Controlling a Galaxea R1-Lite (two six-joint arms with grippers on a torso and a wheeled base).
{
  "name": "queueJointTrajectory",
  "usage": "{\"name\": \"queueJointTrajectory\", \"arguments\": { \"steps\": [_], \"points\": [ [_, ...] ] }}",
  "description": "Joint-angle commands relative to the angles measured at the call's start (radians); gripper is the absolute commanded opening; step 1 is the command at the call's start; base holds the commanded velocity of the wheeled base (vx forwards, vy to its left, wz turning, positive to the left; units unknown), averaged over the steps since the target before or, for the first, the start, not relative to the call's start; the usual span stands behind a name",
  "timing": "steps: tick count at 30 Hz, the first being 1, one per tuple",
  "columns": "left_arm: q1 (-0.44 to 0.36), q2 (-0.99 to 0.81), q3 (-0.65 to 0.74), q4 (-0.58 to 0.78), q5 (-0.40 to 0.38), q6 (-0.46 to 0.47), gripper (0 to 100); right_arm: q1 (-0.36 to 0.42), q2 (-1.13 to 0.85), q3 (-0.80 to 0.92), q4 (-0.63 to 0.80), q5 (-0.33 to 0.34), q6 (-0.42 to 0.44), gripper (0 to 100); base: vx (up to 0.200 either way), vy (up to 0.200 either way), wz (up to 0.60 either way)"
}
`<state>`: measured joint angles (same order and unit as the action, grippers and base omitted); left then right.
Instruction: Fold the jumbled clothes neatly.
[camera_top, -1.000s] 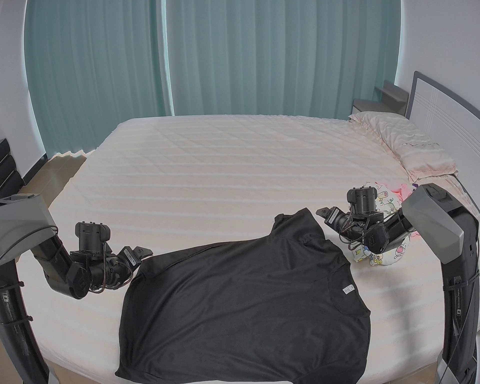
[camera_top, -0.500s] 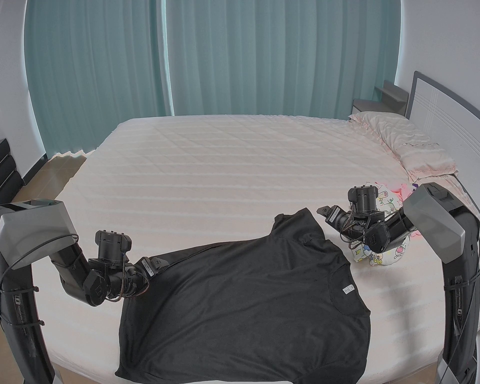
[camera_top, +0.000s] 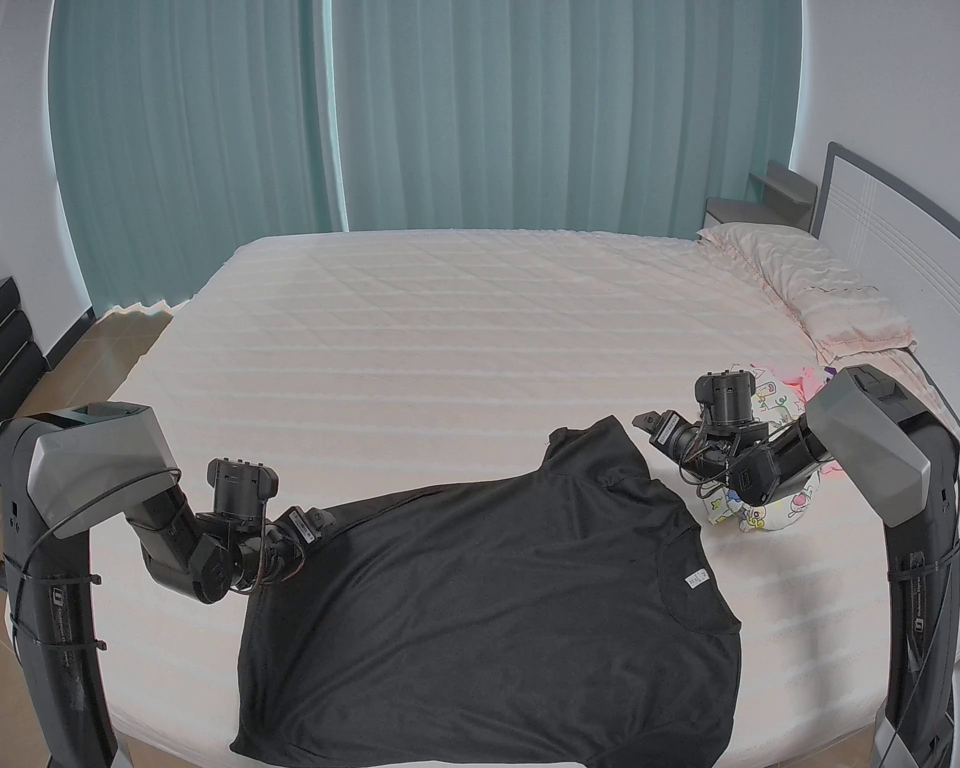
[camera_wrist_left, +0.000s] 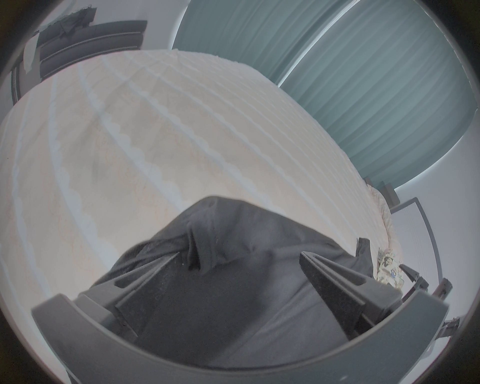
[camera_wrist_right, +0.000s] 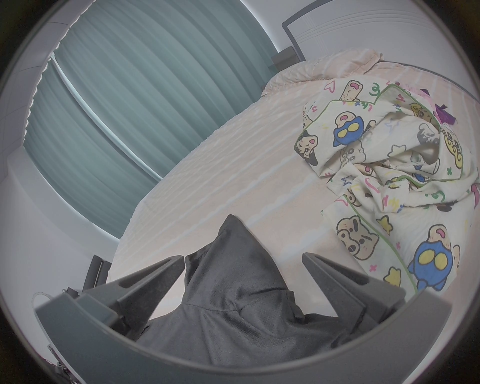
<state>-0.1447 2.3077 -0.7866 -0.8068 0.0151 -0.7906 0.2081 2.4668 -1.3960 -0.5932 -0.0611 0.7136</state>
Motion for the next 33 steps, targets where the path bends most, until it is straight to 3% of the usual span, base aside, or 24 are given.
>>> {"name": "queueJointTrajectory", "arguments": {
  "steps": [1,6,19,28,33],
  "points": [
    [0.0,0.006,-0.037,0.0,0.032,-0.009,0,-0.001,-0.002,0.0,0.0,0.0,0.0,100,0.0,0.0,0.0],
    [0.019,0.01,-0.076,0.005,0.049,-0.013,0,0.001,0.003,0.0,0.0,0.0,-0.002,100,0.0,0.0,0.0],
    [0.16,0.082,-0.298,0.008,0.049,-0.013,0,-0.003,0.011,0.0,0.0,-0.003,-0.002,100,0.0,0.0,0.0],
    [0.177,0.161,-0.425,0.09,0.046,-0.01,0,-0.003,0.021,0.012,0.003,0.004,-0.019,100,0.0,0.0,0.0],
    [0.175,0.187,-0.456,0.1,0.046,-0.01,0,-0.003,0.032,0.031,0.001,0.049,-0.085,100,0.0,0.0,0.0]
  ]
}}
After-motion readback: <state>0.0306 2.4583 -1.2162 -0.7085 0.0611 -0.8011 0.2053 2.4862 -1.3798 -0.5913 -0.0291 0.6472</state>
